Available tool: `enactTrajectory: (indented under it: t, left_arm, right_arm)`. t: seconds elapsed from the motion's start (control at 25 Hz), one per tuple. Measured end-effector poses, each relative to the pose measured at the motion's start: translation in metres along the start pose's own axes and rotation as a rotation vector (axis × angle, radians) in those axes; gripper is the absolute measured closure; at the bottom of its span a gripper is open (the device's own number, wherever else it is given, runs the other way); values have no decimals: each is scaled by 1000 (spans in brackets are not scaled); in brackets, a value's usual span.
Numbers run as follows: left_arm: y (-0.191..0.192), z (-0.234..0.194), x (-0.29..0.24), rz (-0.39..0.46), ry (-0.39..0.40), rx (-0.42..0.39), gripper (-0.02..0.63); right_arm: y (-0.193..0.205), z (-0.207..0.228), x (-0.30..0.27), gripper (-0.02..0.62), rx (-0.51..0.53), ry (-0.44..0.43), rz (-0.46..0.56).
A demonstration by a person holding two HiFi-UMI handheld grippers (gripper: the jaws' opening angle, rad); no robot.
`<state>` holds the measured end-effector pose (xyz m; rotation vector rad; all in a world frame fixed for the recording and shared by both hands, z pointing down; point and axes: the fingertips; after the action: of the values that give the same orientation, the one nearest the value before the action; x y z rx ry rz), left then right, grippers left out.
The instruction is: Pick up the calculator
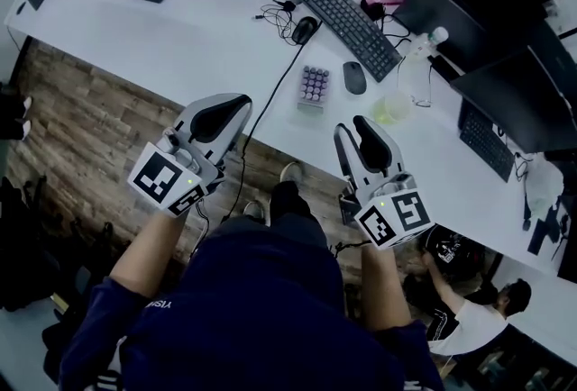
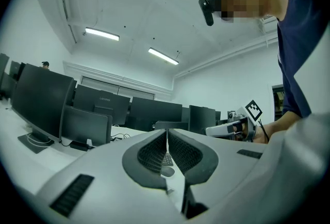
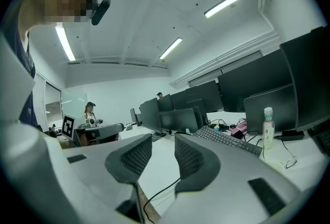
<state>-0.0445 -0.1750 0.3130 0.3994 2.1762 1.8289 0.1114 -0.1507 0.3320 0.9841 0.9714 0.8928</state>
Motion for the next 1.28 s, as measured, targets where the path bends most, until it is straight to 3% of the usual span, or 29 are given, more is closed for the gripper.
enactTrajectory:
  t: [0.44, 0.72, 1.28]
  left_arm:
    - [9, -45, -51, -46, -101, 31, 572]
    - [19, -67, -71, -65, -150, 48, 572]
    - [79, -96, -85, -138, -161, 100, 572]
  right_arm:
    - [-6, 46, -63, 437, 0, -118, -68]
    - [2, 63, -93, 431, 60, -172, -101]
    - [54, 82, -133, 431, 174, -191, -175]
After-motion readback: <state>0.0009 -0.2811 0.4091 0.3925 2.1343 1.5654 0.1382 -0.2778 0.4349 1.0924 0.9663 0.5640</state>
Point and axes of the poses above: the fingertips, and each gripper's own axes: x backward along the fingers, z to its right, y out of its underside, and after that the axes turned 13 degrees about y, right-handed
